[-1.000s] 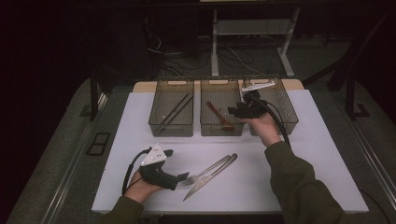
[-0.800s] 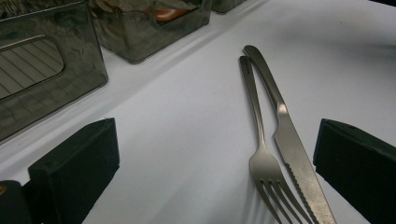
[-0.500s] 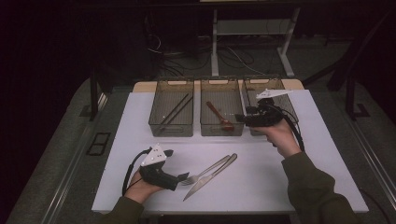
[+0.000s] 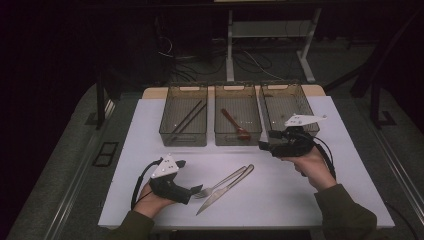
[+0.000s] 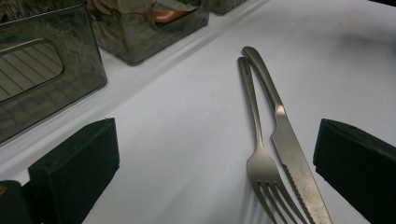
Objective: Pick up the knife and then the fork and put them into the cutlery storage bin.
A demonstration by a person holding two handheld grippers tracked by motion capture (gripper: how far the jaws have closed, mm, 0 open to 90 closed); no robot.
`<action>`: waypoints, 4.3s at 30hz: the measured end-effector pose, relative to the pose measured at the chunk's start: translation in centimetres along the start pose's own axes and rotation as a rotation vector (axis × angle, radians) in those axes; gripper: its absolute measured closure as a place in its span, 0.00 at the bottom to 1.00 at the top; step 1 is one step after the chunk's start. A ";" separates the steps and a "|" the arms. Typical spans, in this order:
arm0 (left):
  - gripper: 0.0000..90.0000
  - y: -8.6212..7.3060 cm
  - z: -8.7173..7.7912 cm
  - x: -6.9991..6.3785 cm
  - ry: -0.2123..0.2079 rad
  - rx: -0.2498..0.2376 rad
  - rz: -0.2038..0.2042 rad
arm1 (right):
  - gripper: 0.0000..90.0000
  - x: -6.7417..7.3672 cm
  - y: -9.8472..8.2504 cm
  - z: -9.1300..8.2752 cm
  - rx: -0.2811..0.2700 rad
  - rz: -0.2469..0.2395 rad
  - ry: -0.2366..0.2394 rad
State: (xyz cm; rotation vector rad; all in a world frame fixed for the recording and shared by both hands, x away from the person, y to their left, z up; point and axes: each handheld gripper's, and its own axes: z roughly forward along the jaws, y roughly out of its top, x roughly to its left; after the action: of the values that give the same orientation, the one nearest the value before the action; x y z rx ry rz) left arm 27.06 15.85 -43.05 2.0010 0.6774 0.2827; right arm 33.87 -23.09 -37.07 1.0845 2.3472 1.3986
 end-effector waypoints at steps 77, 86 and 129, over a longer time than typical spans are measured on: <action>0.82 2.4 7.1 -2.1 -0.143 0.253 0.046 | 0.26 -0.6 -11.3 -4.8 0.003 0.021 -0.023; 0.86 2.1 7.3 -2.3 -0.125 0.284 0.072 | 0.26 -0.6 -11.3 -4.8 0.003 0.020 -0.023; 0.94 3.6 4.9 -3.3 -0.245 0.183 0.153 | 0.17 0.9 -9.1 -4.7 0.138 -0.136 0.081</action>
State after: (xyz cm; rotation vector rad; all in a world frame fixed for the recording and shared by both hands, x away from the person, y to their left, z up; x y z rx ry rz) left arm 27.86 9.05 -42.20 2.2208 0.4073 0.0650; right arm 26.43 -28.20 -41.89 0.8973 2.5545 1.2725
